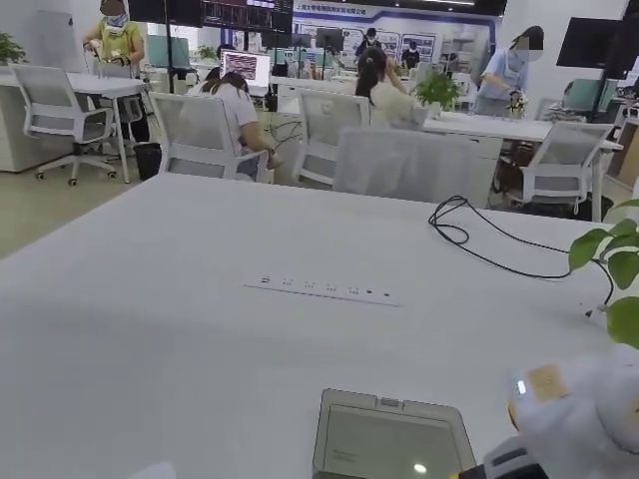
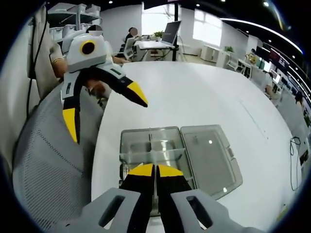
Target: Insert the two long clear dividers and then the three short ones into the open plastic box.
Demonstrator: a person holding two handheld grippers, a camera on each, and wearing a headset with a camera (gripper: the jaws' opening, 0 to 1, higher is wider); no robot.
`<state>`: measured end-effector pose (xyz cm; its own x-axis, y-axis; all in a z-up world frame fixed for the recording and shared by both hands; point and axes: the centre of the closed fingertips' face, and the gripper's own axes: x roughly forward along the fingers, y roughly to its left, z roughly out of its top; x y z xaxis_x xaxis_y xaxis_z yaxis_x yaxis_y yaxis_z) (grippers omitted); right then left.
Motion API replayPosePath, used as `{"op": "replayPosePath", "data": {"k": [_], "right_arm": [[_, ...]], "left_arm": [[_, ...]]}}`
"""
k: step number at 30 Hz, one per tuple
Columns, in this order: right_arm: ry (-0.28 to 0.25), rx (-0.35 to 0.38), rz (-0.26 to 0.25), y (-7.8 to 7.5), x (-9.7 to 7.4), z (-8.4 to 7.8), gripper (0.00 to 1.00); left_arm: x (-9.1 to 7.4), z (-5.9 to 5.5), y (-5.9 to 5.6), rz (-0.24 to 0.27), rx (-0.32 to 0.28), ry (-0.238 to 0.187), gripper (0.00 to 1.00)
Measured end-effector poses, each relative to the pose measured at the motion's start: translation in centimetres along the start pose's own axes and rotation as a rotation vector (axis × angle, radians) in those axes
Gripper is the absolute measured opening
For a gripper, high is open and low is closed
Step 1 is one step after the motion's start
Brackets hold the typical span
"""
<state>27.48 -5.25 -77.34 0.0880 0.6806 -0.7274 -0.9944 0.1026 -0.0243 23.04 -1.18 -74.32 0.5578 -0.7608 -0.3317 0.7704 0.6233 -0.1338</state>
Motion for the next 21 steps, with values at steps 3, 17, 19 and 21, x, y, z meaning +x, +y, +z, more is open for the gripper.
{"op": "replayPosePath", "data": {"k": [3, 17, 19, 21], "right_arm": [[0.009, -0.028, 0.011, 0.2, 0.2, 0.0, 0.02], [0.038, -0.102, 0.063, 0.4, 1.1, 0.1, 0.02], [0.044, -0.098, 0.064, 0.4, 1.3, 0.0, 0.02], [0.047, -0.088, 0.062, 0.3, 1.5, -0.1, 0.02]], "left_arm": [[0.0, -0.1, 0.0, -0.001, 0.002, 0.006, 0.74], [0.0, -0.1, 0.1, 0.003, 0.001, 0.003, 0.74], [0.0, -0.2, 0.1, 0.004, 0.002, 0.006, 0.74], [0.0, -0.2, 0.2, 0.005, 0.003, 0.010, 0.74]]}}
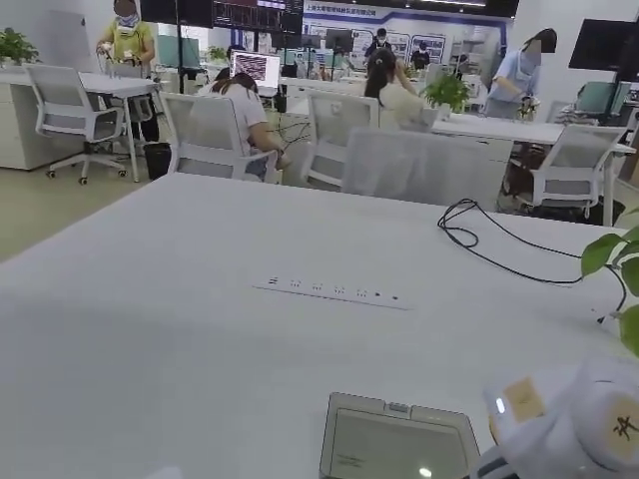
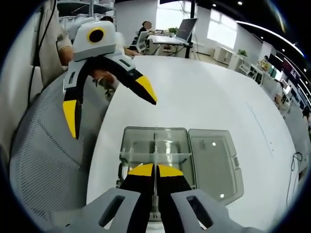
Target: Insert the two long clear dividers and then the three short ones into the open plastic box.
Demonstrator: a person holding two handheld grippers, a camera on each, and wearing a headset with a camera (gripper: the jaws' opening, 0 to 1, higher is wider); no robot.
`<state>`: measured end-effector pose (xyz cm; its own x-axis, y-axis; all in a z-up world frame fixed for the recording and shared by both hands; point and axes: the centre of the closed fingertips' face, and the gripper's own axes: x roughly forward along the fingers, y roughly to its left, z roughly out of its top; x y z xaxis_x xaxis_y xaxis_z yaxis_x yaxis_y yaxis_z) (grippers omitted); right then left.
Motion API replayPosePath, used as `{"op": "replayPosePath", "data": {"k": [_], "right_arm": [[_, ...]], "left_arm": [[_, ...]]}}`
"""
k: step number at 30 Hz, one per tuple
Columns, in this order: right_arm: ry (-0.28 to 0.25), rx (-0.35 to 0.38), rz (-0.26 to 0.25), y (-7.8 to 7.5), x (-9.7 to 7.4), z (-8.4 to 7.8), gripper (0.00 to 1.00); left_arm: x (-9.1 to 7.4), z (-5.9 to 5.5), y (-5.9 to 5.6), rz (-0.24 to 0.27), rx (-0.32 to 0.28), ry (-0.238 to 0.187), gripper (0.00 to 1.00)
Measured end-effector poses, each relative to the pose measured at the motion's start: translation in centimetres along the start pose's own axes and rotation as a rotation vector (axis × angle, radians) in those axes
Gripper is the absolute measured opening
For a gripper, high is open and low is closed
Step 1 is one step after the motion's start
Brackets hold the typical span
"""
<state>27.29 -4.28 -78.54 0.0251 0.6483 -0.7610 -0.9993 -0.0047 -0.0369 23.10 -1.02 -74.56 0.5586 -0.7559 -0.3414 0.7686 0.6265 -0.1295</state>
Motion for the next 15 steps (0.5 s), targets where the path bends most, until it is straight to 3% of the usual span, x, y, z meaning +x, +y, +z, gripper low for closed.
{"op": "replayPosePath", "data": {"k": [7, 15], "right_arm": [[0.011, 0.007, 0.006, 0.0, 0.6, -0.1, 0.02], [0.063, 0.016, 0.025, -0.1, 1.7, -0.9, 0.02]], "left_arm": [[0.0, 0.0, 0.0, 0.000, -0.002, -0.001, 0.74], [0.0, 0.1, 0.0, 0.002, 0.001, -0.001, 0.74]]}}
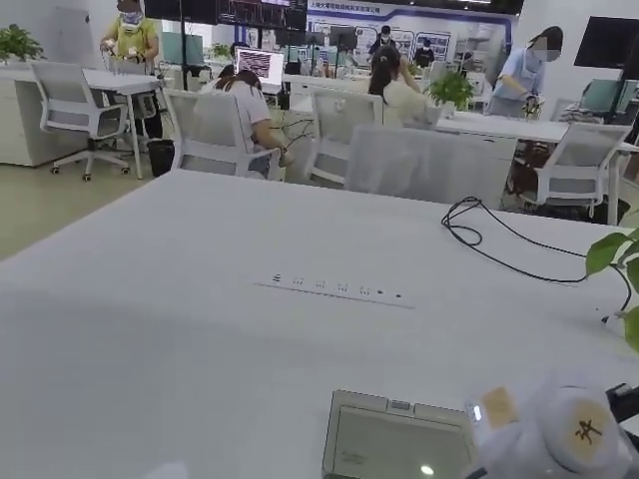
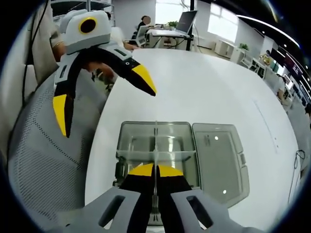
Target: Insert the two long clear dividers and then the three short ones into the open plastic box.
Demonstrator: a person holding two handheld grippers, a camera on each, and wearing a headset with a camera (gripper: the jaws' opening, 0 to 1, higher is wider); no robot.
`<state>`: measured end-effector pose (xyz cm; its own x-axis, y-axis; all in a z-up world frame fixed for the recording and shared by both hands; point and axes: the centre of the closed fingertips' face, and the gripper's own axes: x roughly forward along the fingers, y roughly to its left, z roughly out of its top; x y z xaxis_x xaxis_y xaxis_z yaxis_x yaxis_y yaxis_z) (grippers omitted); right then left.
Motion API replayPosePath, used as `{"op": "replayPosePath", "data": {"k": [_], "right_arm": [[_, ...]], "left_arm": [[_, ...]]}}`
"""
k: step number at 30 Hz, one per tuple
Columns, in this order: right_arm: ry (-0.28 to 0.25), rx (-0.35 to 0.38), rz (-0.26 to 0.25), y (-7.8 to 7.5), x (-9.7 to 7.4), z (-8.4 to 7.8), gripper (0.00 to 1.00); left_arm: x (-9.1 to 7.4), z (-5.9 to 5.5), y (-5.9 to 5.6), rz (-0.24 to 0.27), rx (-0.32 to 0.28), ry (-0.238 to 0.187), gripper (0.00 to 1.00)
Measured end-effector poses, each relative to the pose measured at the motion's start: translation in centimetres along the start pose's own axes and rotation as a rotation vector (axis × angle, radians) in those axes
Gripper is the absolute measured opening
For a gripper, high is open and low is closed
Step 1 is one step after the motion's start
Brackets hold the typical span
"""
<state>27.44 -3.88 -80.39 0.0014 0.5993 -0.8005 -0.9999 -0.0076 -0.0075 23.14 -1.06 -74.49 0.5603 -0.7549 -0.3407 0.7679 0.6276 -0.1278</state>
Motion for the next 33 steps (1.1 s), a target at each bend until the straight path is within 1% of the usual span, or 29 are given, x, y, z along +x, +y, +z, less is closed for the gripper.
{"op": "replayPosePath", "data": {"k": [2, 3, 5, 6, 12, 14, 18, 21, 27, 30, 33], "right_arm": [[0.015, 0.001, 0.006, 0.0, 0.2, -0.2, 0.02], [0.040, 0.000, 0.008, 0.0, 0.2, -0.5, 0.02], [0.050, 0.015, 0.013, 0.0, 0.7, -0.6, 0.02], [0.069, 0.002, 0.018, 0.1, 0.9, -0.7, 0.02], [0.143, -0.005, 0.036, 0.1, 1.8, -1.5, 0.02], [0.179, -0.015, 0.043, 0.1, 2.1, -1.8, 0.02], [0.225, -0.018, 0.053, 0.2, 2.5, -2.0, 0.02], [0.242, -0.018, 0.054, 0.2, 2.4, -2.1, 0.02], [0.292, -0.020, 0.054, 0.2, 2.5, -2.3, 0.02], [0.295, -0.020, 0.050, 0.2, 2.5, -2.4, 0.03], [0.282, -0.002, 0.047, 0.1, 2.5, -2.5, 0.03]], "left_arm": [[0.0, 0.0, 0.0, -0.001, 0.001, 0.001, 0.74], [0.0, 0.0, 0.0, -0.001, 0.002, 0.002, 0.74], [0.0, 0.0, -0.1, -0.003, 0.003, 0.001, 0.74], [0.0, 0.0, -0.1, -0.004, 0.001, 0.000, 0.74], [0.0, 0.0, 0.0, -0.001, 0.007, 0.006, 0.74], [0.0, 0.0, 0.0, -0.001, 0.006, 0.006, 0.74], [0.0, -0.1, 0.1, 0.001, 0.008, 0.008, 0.74], [0.0, 0.0, 0.1, 0.003, 0.009, 0.006, 0.75], [0.0, -0.1, 0.1, 0.003, 0.013, 0.009, 0.75], [0.0, 0.0, 0.2, 0.008, 0.013, 0.008, 0.75], [0.0, 0.0, 0.2, 0.008, 0.013, 0.008, 0.76]]}}
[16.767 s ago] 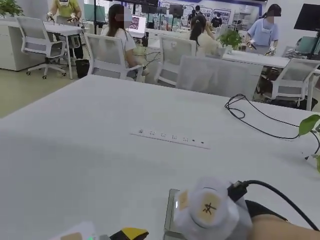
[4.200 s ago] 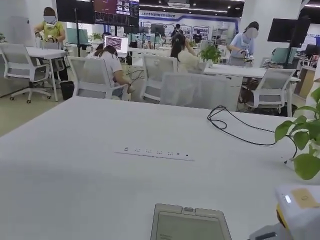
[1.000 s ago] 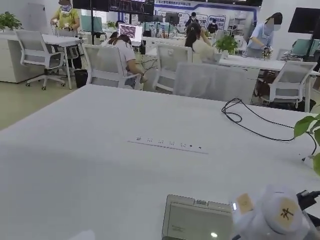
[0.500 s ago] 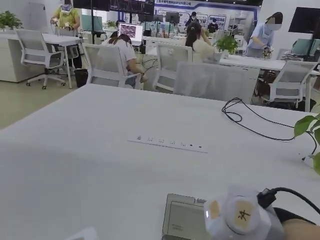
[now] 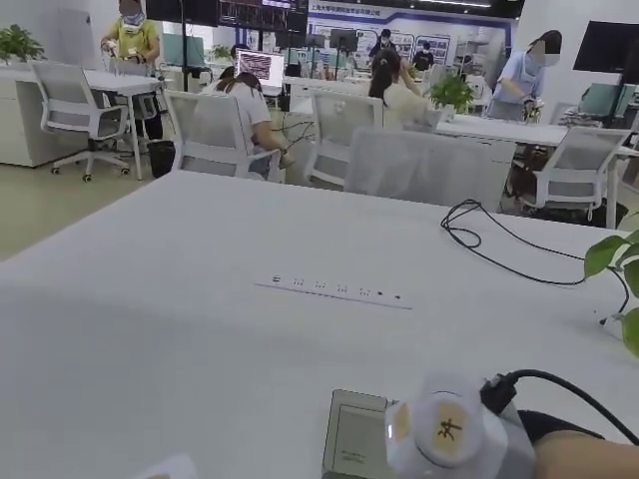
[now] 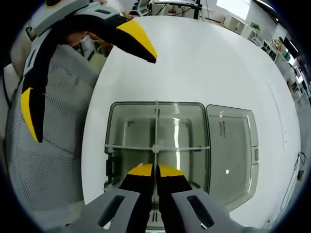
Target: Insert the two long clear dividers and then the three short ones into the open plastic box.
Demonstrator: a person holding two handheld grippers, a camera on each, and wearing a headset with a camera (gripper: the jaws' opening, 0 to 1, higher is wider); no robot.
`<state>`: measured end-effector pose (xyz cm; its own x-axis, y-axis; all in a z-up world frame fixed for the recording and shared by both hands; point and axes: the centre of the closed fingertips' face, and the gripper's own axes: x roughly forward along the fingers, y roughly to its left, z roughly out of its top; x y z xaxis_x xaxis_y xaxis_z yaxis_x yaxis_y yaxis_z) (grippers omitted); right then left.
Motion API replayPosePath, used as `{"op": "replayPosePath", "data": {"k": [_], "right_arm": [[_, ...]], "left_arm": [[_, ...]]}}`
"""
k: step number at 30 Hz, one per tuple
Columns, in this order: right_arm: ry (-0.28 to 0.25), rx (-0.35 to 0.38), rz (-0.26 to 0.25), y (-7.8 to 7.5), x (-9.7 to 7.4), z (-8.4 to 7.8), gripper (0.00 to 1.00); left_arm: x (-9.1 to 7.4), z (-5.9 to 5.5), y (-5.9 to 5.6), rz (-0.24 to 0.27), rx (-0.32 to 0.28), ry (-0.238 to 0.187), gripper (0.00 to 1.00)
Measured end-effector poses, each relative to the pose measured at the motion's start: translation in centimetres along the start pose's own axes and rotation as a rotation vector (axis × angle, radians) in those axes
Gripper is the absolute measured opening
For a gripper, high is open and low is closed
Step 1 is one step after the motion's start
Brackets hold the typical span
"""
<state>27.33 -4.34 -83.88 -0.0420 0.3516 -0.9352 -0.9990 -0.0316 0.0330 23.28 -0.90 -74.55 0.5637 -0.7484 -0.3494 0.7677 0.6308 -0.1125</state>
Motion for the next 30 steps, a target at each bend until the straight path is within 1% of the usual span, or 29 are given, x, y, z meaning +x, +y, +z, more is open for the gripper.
{"op": "replayPosePath", "data": {"k": [1, 4, 6, 7, 10, 13, 16, 20, 25, 30], "right_arm": [[-0.009, 0.008, -0.001, 0.0, 0.0, 0.0, 0.03], [-0.072, 0.045, 0.008, 0.1, -0.2, 0.8, 0.12], [-0.080, 0.056, 0.012, 0.0, -0.4, 0.8, 0.12], [-0.086, 0.062, 0.005, -0.1, -0.5, 0.8, 0.13], [-0.106, 0.076, 0.000, -0.2, -0.7, 1.0, 0.22], [-0.126, 0.091, 0.007, -0.1, -1.2, 1.1, 0.23], [-0.137, 0.091, 0.006, 0.1, -1.5, 1.2, 0.26], [-0.152, 0.087, 0.005, 0.3, -2.2, 1.2, 0.29], [-0.181, 0.118, 0.005, 0.2, -3.5, 0.9, 0.32], [-0.193, 0.126, -0.008, 0.3, -4.7, 0.0, 0.36]], "left_arm": [[0.0, 0.0, 0.0, 0.000, 0.001, -0.001, 0.76], [0.0, 0.1, 0.0, 0.001, 0.001, -0.004, 0.77], [0.0, 0.1, 0.1, 0.004, 0.001, -0.006, 0.78], [0.0, 0.1, 0.1, 0.004, 0.000, -0.007, 0.79], [0.0, 0.1, 0.1, 0.003, 0.000, -0.008, 0.79], [0.0, 0.0, 0.0, 0.002, 0.004, -0.002, 0.80], [0.0, 0.0, 0.0, 0.002, 0.002, -0.005, 0.81], [0.0, -0.1, -0.1, 0.001, 0.005, 0.002, 0.81], [0.0, -0.1, -0.1, 0.001, 0.006, 0.002, 0.82], [0.0, 0.0, 0.0, 0.007, 0.003, -0.003, 0.83]]}}
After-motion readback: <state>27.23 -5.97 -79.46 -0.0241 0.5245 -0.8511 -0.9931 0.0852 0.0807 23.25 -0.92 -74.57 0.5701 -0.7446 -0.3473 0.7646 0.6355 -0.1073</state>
